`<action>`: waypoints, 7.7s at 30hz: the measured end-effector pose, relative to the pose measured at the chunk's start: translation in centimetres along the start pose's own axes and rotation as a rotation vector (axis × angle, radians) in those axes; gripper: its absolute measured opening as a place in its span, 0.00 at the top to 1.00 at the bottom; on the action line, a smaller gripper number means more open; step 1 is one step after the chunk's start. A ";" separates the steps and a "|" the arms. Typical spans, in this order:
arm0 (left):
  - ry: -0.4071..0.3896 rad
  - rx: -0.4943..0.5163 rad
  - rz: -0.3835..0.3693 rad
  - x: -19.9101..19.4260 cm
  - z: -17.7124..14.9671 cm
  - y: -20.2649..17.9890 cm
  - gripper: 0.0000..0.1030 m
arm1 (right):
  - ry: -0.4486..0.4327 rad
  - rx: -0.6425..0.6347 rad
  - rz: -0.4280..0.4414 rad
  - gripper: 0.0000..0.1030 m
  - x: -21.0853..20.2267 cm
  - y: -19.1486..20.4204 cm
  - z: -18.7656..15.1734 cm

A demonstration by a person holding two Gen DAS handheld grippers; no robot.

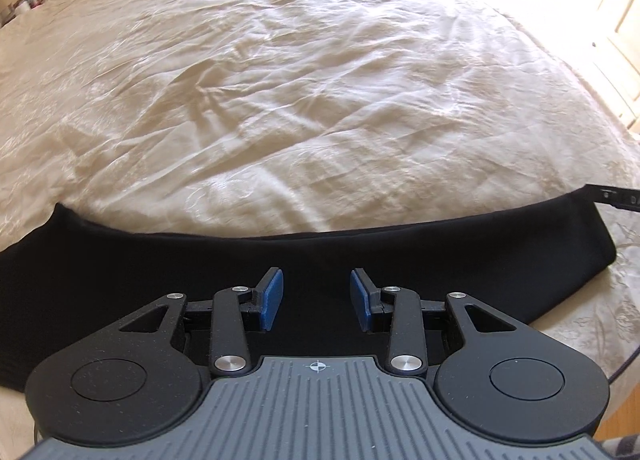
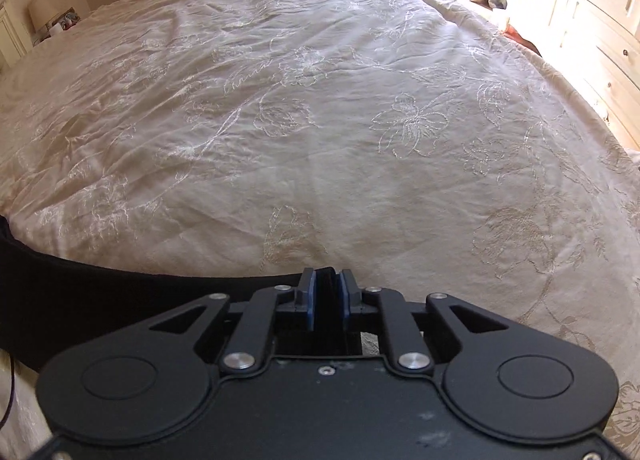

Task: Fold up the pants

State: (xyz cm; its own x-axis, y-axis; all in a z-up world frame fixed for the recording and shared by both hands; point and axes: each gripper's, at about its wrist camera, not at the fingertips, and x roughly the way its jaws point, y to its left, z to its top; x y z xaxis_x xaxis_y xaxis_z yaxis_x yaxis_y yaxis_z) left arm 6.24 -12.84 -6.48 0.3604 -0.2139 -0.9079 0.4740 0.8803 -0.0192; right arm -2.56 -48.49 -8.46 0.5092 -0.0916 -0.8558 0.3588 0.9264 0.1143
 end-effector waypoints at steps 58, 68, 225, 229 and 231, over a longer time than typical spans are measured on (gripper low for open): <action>0.080 0.221 -0.111 4.7 -0.9 -4.7 0.61 | 0.149 0.188 0.292 0.91 -4.2 0.9 1.4; 0.027 0.244 -0.166 4.4 -1.7 -2.9 0.61 | 0.068 0.158 0.232 0.91 -8.3 7.7 2.2; -0.071 -0.512 0.038 -3.8 -14.4 47.5 0.85 | 0.221 -0.216 0.181 0.87 4.9 56.9 -8.6; -0.126 -0.500 0.020 -5.7 -14.1 47.0 0.87 | 0.296 -0.181 0.110 0.87 5.0 56.8 -13.2; -0.148 -0.491 0.007 -6.5 -14.0 46.6 0.88 | 0.289 -0.179 0.100 0.87 5.3 56.6 -14.4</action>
State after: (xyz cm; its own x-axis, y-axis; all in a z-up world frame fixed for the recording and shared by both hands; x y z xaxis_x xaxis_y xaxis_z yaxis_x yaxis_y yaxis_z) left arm 14.77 35.54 -7.33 0.4886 -0.2339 -0.8406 0.0506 0.9694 -0.2404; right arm 9.21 8.75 -13.82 0.2832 0.0863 -0.9552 0.1621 0.9773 0.1363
